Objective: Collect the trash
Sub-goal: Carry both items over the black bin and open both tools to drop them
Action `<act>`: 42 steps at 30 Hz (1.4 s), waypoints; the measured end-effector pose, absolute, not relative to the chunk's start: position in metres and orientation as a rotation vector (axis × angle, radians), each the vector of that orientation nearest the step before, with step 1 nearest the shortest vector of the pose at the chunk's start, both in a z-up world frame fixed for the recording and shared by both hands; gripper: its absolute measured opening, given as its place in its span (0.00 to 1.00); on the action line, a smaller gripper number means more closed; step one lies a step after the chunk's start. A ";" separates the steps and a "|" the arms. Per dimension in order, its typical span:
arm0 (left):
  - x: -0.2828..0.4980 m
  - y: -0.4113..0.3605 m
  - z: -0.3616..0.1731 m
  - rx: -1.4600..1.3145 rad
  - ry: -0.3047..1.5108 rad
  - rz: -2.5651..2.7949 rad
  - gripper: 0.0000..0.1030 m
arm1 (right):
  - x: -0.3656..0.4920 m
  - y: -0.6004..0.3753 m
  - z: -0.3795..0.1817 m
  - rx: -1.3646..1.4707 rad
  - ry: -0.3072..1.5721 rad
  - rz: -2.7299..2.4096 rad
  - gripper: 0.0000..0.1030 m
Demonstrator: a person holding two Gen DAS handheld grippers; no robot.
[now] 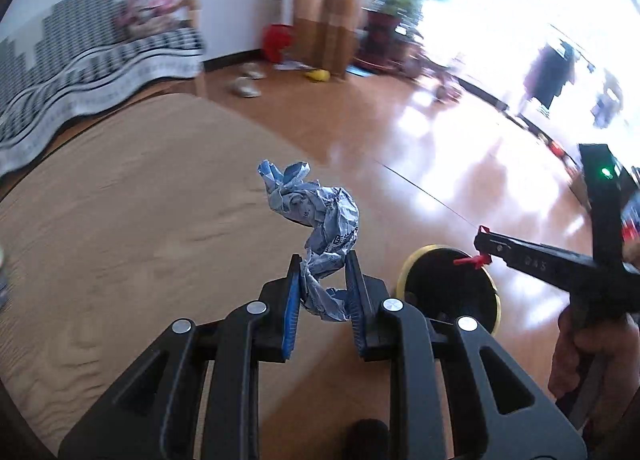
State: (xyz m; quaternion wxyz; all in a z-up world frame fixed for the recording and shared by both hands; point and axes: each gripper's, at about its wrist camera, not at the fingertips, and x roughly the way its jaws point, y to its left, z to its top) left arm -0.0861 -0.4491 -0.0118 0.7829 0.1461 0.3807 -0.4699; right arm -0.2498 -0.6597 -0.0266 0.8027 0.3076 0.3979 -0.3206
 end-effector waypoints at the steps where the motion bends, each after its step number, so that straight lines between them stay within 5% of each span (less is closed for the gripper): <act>1: -0.097 -0.461 -0.017 0.332 0.821 -1.048 0.21 | -0.266 -0.672 -0.036 0.687 0.858 -0.715 0.11; 10: -0.160 -0.541 -0.065 0.444 0.867 -1.216 0.21 | -0.342 -0.733 -0.115 0.904 0.983 -0.826 0.11; 24: -0.182 -0.585 -0.098 0.484 0.933 -1.265 0.21 | -0.348 -0.739 -0.121 0.921 0.977 -0.843 0.13; 25: -0.183 -0.587 -0.100 0.487 0.935 -1.266 0.21 | -0.350 -0.740 -0.122 0.928 0.972 -0.848 0.15; 26: -0.185 -0.590 -0.101 0.487 0.937 -1.267 0.21 | -0.353 -0.740 -0.122 0.934 0.966 -0.854 0.31; 27: -0.185 -0.591 -0.102 0.488 0.942 -1.270 0.21 | -0.354 -0.741 -0.121 0.936 0.962 -0.861 0.57; 28: -0.186 -0.592 -0.103 0.490 0.945 -1.272 0.21 | -0.358 -0.742 -0.119 0.933 0.949 -0.885 0.66; 42: -0.202 -0.617 -0.127 0.544 0.992 -1.393 0.22 | -0.398 -0.753 -0.104 1.001 0.843 -1.041 0.68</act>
